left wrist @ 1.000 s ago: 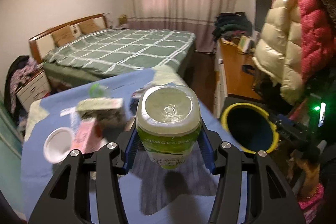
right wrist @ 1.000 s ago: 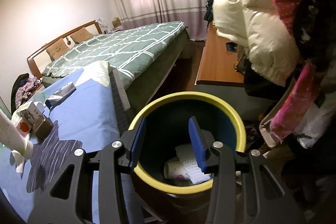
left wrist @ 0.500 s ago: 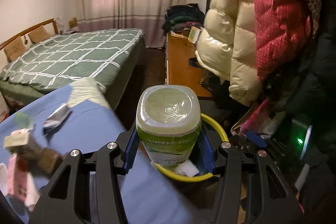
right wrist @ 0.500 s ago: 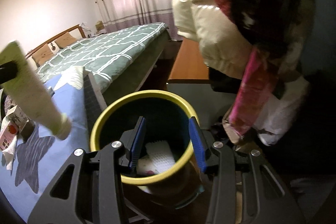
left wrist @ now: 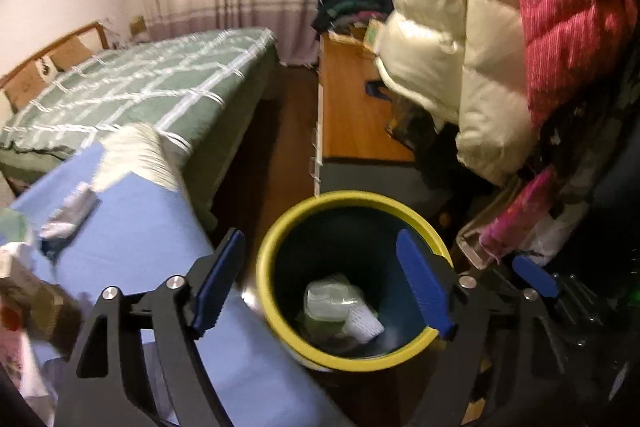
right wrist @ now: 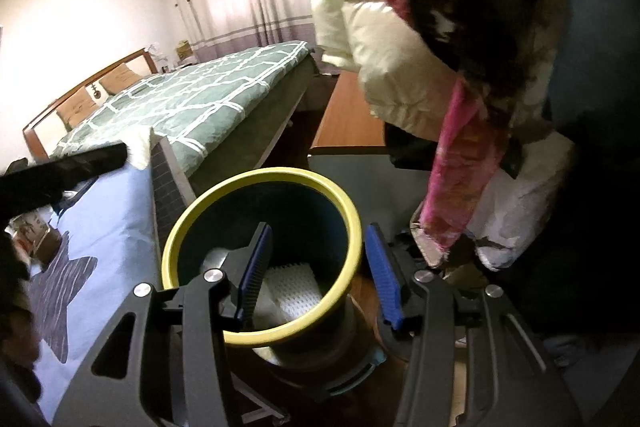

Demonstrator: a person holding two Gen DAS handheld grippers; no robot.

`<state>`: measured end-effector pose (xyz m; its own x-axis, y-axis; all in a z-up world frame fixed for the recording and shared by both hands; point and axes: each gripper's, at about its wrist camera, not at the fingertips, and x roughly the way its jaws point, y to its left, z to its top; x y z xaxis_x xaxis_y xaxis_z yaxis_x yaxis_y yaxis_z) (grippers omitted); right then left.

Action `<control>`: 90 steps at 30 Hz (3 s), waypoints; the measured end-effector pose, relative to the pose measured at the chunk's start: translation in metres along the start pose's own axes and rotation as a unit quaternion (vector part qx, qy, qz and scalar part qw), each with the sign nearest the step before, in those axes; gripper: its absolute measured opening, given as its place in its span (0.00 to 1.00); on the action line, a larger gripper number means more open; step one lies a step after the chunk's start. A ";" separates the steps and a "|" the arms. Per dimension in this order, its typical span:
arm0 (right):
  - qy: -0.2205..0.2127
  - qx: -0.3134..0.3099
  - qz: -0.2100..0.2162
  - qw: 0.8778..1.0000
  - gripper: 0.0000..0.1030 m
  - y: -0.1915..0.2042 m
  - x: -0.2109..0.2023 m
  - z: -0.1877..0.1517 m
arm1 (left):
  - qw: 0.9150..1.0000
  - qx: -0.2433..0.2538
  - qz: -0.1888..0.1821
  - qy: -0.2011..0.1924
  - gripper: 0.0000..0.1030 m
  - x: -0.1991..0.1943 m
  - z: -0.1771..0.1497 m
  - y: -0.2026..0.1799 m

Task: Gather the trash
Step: 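Drop the bottle into the yellow bin with the left tool, then grasp the white tissue beside the pink carton with the right tool, then carry the tissue over the yellow bin and open the right tool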

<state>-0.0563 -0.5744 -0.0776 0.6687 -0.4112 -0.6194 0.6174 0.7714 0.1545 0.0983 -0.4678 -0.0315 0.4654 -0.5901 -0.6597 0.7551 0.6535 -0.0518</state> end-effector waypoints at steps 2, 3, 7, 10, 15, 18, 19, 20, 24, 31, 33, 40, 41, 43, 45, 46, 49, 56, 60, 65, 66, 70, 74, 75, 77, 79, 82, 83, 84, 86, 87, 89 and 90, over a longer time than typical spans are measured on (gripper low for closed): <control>0.002 -0.006 0.008 1.000 0.46 0.009 0.002 -0.001 | 1.000 -0.014 0.007 -0.016 0.81 -0.023 0.000 0.017; 0.004 -0.010 0.012 1.000 0.46 0.015 0.003 -0.002 | 1.000 -0.020 0.010 -0.022 0.82 -0.033 -0.001 0.026; 0.012 -0.036 0.034 0.999 0.46 0.044 0.006 -0.005 | 0.996 -0.053 0.043 -0.053 0.88 -0.087 -0.021 0.071; 0.018 -0.059 0.058 0.996 0.46 0.070 0.005 -0.009 | 0.992 -0.081 0.073 -0.066 0.90 -0.121 -0.040 0.108; 0.032 -0.107 0.113 0.987 0.46 0.130 0.000 -0.018 | 0.976 -0.135 0.146 -0.085 0.91 -0.175 -0.084 0.170; 0.038 -0.142 0.143 0.979 0.46 0.170 -0.005 -0.027 | 0.965 -0.162 0.187 -0.090 0.92 -0.203 -0.109 0.203; 0.040 -0.156 0.156 0.975 0.46 0.187 -0.007 -0.030 | 0.958 -0.182 0.203 -0.092 0.92 -0.215 -0.121 0.220; 0.043 -0.170 0.171 0.970 0.46 0.205 -0.009 -0.034 | 0.953 -0.195 0.211 -0.092 0.92 -0.223 -0.130 0.231; 0.054 -0.214 0.219 0.950 0.46 0.265 -0.014 -0.050 | 0.936 -0.239 0.241 -0.093 0.92 -0.251 -0.163 0.271; 0.078 -0.272 0.287 0.915 0.54 0.357 -0.023 -0.073 | 0.921 -0.270 0.264 -0.096 0.92 -0.273 -0.203 0.302; 0.084 -0.283 0.302 0.907 0.59 0.379 -0.024 -0.076 | 0.920 -0.275 0.263 -0.097 0.92 -0.273 -0.208 0.308; 0.113 -0.339 0.283 0.890 0.67 0.429 -0.009 -0.098 | 0.918 -0.281 0.261 -0.099 0.92 -0.275 -0.214 0.309; 0.119 -0.342 0.280 0.889 0.67 0.432 -0.005 -0.101 | 0.918 -0.282 0.261 -0.099 0.92 -0.275 -0.215 0.309; 0.126 -0.345 0.275 0.889 0.67 0.437 0.002 -0.104 | 0.918 -0.283 0.261 -0.099 0.92 -0.275 -0.215 0.309; 0.136 -0.348 0.272 0.887 0.63 0.440 0.007 -0.109 | 0.917 -0.284 0.261 -0.098 0.92 -0.273 -0.215 0.310; 0.141 -0.348 0.273 0.886 0.56 0.440 0.008 -0.110 | 0.917 -0.286 0.260 -0.097 0.92 -0.273 -0.216 0.310; 0.154 -0.338 0.282 0.884 0.20 0.434 0.010 -0.108 | 0.917 -0.290 0.257 -0.094 0.92 -0.270 -0.217 0.312; 0.117 -0.310 0.307 0.892 0.05 0.402 -0.015 -0.088 | 0.918 -0.288 0.255 -0.094 0.92 -0.268 -0.218 0.308; 0.104 -0.294 0.321 0.894 0.05 0.379 -0.033 -0.078 | 0.921 -0.283 0.252 -0.092 0.92 -0.266 -0.216 0.304; 0.092 -0.269 0.332 0.900 0.05 0.347 -0.048 -0.066 | 0.925 -0.276 0.247 -0.088 0.92 -0.260 -0.212 0.297; 0.090 -0.265 0.332 0.901 0.05 0.344 -0.051 -0.065 | 0.925 -0.275 0.246 -0.087 0.92 -0.259 -0.211 0.295; 0.082 -0.244 0.317 0.913 0.05 0.321 -0.050 -0.057 | 0.930 -0.267 0.240 -0.081 0.92 -0.251 -0.207 0.288; 0.073 -0.215 0.277 0.934 0.05 0.290 -0.037 -0.045 | 0.933 -0.263 0.236 -0.073 0.92 -0.242 -0.204 0.285; 0.072 -0.208 0.269 0.938 0.05 0.283 -0.033 -0.043 | 0.934 -0.262 0.234 -0.069 0.92 -0.238 -0.203 0.283; 0.063 -0.188 0.233 0.952 0.05 0.261 -0.024 -0.034 | 0.935 -0.259 0.233 -0.064 0.92 -0.231 -0.201 0.283; 0.056 -0.168 0.203 0.963 0.05 0.241 -0.016 -0.026 | 0.937 -0.256 0.231 -0.060 0.92 -0.225 -0.199 0.280; 0.047 -0.137 0.148 0.978 0.05 0.208 -0.002 -0.014 | 0.939 -0.252 0.229 -0.053 0.92 -0.214 -0.196 0.280; 0.045 -0.126 0.131 0.982 0.05 0.197 0.003 -0.011 | 0.940 -0.251 0.227 -0.051 0.92 -0.211 -0.195 0.280; 0.045 -0.115 0.117 0.985 0.05 0.186 0.008 -0.007 | 0.940 -0.249 0.226 -0.048 0.92 -0.206 -0.194 0.279; 0.046 -0.097 0.091 0.990 0.05 0.167 0.019 -0.003 | 0.942 -0.245 0.224 -0.042 0.92 -0.200 -0.192 0.279; 0.047 -0.090 0.083 0.991 0.05 0.159 0.023 0.000 | 0.943 -0.243 0.223 -0.040 0.92 -0.197 -0.191 0.278; 0.049 -0.072 0.060 0.994 0.05 0.140 0.034 0.005 | 0.945 -0.240 0.221 -0.033 0.92 -0.188 -0.188 0.278; 0.050 -0.067 0.054 0.995 0.05 0.133 0.036 0.005 | 0.945 -0.239 0.220 -0.031 0.92 -0.186 -0.188 0.278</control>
<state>0.0526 -0.4891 -0.0756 0.6794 -0.2780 -0.6790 0.4798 0.8685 0.1244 0.1349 -0.0871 -0.0646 0.7235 -0.2283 -0.6515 0.1940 0.9729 -0.1256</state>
